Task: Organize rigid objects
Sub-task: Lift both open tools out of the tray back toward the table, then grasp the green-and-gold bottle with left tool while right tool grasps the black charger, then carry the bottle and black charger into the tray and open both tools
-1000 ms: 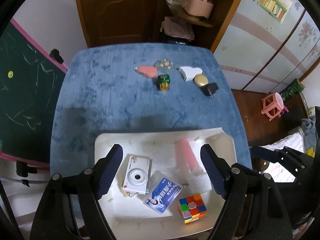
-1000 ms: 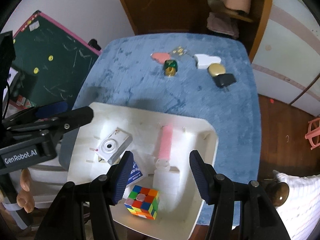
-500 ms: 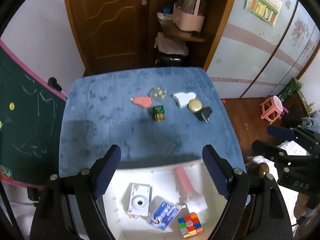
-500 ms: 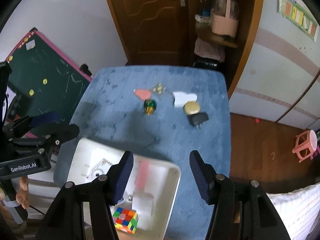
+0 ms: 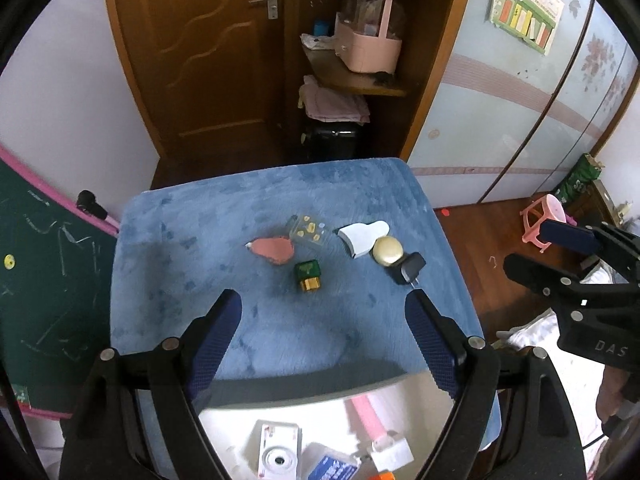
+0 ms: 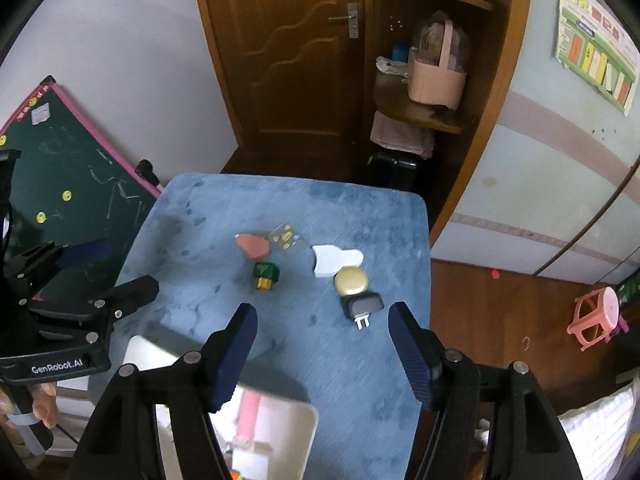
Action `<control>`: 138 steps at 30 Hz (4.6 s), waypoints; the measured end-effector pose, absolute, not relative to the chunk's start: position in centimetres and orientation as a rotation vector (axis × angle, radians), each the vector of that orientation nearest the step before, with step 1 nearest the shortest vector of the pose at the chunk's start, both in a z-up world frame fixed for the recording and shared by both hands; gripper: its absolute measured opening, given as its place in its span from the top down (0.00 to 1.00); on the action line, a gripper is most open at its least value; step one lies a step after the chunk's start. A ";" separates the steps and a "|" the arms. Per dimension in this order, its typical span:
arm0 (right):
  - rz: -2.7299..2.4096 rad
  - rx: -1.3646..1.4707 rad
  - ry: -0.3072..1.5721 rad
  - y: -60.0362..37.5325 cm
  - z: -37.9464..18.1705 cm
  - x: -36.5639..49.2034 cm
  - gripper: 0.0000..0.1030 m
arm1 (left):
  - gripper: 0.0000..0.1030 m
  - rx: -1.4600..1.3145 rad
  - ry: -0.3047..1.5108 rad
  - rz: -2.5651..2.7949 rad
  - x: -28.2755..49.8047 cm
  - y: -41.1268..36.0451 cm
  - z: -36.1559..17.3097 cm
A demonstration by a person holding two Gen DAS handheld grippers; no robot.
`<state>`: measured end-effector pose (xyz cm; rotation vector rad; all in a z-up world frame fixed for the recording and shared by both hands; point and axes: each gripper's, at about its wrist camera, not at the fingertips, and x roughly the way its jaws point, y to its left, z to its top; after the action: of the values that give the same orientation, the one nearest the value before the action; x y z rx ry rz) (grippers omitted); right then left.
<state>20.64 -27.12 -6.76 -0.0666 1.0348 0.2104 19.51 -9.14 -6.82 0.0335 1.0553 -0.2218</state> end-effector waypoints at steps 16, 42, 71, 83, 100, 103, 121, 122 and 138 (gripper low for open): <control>0.228 -0.096 1.194 -28.6 -17.7 30.4 0.33 | 0.17 -0.105 1.292 -0.168 28.9 -8.5 -18.5; 0.193 -0.211 1.362 -28.1 -32.2 33.5 0.33 | 0.17 -0.195 1.464 -0.044 32.8 -9.4 -30.4; 0.174 -0.073 1.367 -27.5 -31.2 28.2 0.38 | 0.58 -0.222 1.369 -0.092 28.5 -8.6 -28.5; 0.217 -0.077 1.283 -26.0 -24.9 24.8 0.38 | 0.58 -0.200 1.292 -0.153 25.4 -7.8 -20.6; 0.350 -0.095 1.113 -22.0 -15.1 15.2 0.38 | 0.58 -0.090 1.179 -0.197 14.0 -4.3 -13.1; 0.366 -0.104 1.101 -21.2 -14.4 13.7 0.38 | 0.58 -0.094 1.173 -0.199 12.3 -3.5 -12.7; 0.435 -0.146 1.140 -16.6 -15.2 9.5 0.38 | 0.58 -0.106 1.297 -0.175 2.3 0.9 -18.1; 0.435 -0.144 1.156 -16.4 -15.7 9.6 0.38 | 0.58 -0.102 1.313 -0.183 1.7 1.0 -18.7; 0.424 -0.267 1.364 -12.0 -24.9 10.7 0.38 | 0.58 0.008 1.483 -0.193 -1.6 -0.4 -26.8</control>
<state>10.71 -12.00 -24.91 -0.2672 1.3642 0.4244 -1.56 -0.37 -26.75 0.0081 1.4826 -0.1927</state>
